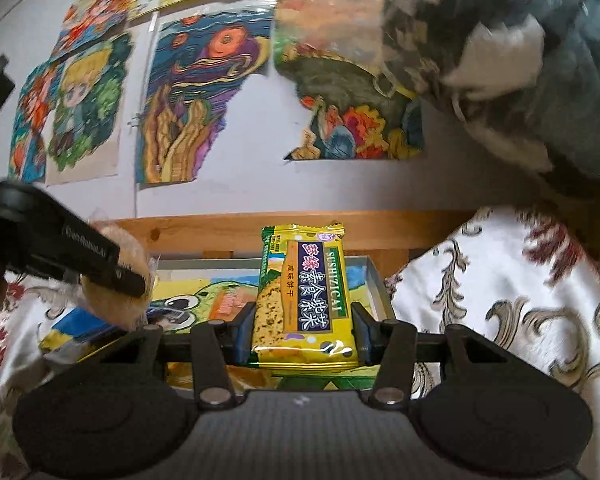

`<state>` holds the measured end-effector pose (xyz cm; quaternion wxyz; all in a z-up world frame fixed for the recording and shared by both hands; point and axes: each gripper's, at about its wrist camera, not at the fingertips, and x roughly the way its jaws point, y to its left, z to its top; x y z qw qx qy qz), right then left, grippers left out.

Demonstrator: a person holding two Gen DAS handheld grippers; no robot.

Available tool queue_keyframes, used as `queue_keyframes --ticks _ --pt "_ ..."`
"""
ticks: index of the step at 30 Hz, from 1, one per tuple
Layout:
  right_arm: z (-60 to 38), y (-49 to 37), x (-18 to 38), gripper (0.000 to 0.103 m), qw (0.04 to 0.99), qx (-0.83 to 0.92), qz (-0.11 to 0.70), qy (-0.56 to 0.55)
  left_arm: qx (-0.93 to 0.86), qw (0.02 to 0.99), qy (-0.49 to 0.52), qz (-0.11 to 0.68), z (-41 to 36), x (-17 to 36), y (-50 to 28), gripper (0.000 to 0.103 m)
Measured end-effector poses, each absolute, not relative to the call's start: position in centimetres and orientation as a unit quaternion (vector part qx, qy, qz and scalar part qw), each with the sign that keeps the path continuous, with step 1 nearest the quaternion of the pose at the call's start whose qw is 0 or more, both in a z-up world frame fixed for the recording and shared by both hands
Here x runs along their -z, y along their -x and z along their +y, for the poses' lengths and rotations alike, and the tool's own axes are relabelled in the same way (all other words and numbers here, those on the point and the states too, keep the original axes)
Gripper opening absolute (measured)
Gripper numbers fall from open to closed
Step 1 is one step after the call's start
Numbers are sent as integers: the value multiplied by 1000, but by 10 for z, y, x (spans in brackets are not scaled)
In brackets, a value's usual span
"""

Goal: Organize snacks
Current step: 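Carry the yellow packet in the right tool and round cake in the left tool to the tray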

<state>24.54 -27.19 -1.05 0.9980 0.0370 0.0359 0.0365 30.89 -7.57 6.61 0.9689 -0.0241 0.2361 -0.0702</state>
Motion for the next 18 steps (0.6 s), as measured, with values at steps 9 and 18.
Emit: queue_keyframes --ticks 9,18 --pt "-295 -265 30 53 994 -43 48 -84 59 966 -48 247 -96 -40 -330 21" --pt "-299 -269 33 53 993 -40 55 -92 55 966 -57 245 -102 -39 -333 21"
